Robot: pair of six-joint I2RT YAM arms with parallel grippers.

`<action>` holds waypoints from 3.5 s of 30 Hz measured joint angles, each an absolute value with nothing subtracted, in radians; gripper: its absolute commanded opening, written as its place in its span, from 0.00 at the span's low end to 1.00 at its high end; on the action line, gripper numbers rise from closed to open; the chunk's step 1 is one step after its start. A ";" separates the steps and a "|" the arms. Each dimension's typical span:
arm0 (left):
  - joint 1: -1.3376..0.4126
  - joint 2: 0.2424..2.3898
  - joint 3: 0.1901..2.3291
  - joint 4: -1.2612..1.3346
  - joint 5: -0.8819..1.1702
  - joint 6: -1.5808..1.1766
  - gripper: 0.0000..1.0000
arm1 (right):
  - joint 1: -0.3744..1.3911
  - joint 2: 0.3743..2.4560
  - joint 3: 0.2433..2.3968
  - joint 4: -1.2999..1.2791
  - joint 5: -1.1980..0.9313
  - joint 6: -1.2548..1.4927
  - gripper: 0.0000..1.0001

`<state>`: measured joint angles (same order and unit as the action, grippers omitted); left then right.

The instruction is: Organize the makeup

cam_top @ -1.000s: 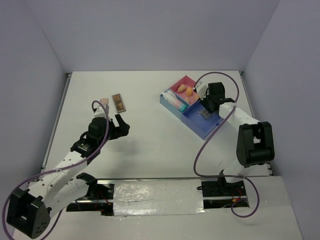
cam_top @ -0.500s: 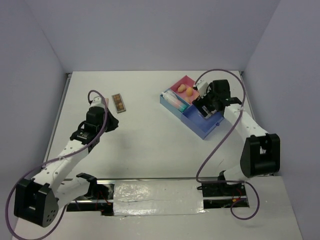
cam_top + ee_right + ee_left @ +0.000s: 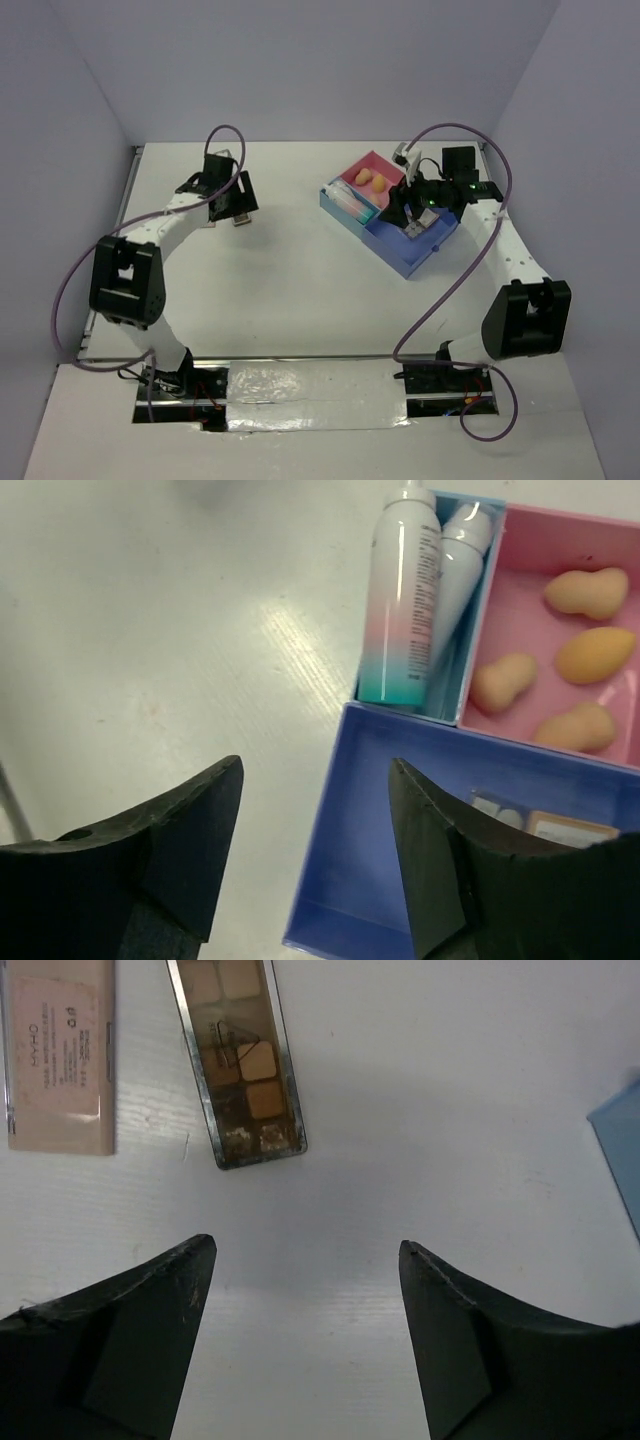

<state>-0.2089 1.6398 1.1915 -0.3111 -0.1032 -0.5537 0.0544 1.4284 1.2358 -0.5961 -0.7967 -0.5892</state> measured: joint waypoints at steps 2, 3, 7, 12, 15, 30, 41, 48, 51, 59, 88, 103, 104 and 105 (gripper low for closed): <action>-0.209 1.722 1.274 -0.344 -0.124 -0.548 0.88 | 0.054 1.426 1.234 -0.603 -0.817 -0.566 0.83; -0.209 1.766 1.318 -0.358 -0.136 -0.546 0.88 | 0.054 1.423 1.234 -0.600 -0.823 -0.554 0.84; -0.208 1.915 1.465 -0.418 -0.181 -0.544 0.88 | 0.054 1.407 1.221 -0.592 -0.829 -0.515 0.91; -0.200 2.048 1.582 -0.459 -0.210 -0.527 0.89 | 0.054 1.383 1.190 -0.581 -0.829 -0.482 0.97; -0.187 2.093 1.617 -0.472 -0.213 -0.525 0.89 | 0.054 1.375 1.176 -0.577 -0.828 -0.470 0.99; -0.147 2.180 1.676 -0.493 -0.196 -0.492 0.81 | 0.054 1.374 1.152 -0.564 -0.836 -0.434 1.00; -0.145 2.161 1.635 -0.437 -0.169 -0.488 0.17 | 0.054 1.374 1.151 -0.562 -0.836 -0.434 1.00; -0.141 2.022 1.430 -0.341 -0.078 -0.469 0.00 | 0.054 1.367 1.151 -0.562 -0.834 -0.437 1.00; -0.145 1.890 1.286 -0.286 0.014 -0.466 0.00 | 0.054 1.356 1.151 -0.562 -0.825 -0.439 1.00; -0.257 1.517 0.964 0.038 0.336 -0.508 0.00 | 0.036 1.310 1.151 -0.545 -0.796 -0.435 0.97; -0.765 2.290 1.747 0.365 0.468 -0.834 0.09 | -0.173 1.203 1.179 -0.413 -0.778 -0.224 0.28; -0.765 2.371 1.892 0.190 0.415 -0.864 0.56 | -0.187 1.203 1.158 -0.406 -0.802 -0.210 0.39; -0.765 2.371 1.892 0.184 0.415 -0.866 0.57 | -0.187 1.203 1.158 -0.406 -0.803 -0.209 0.39; -0.765 2.371 1.895 0.180 0.415 -0.867 0.61 | -0.187 1.203 1.158 -0.405 -0.805 -0.207 0.40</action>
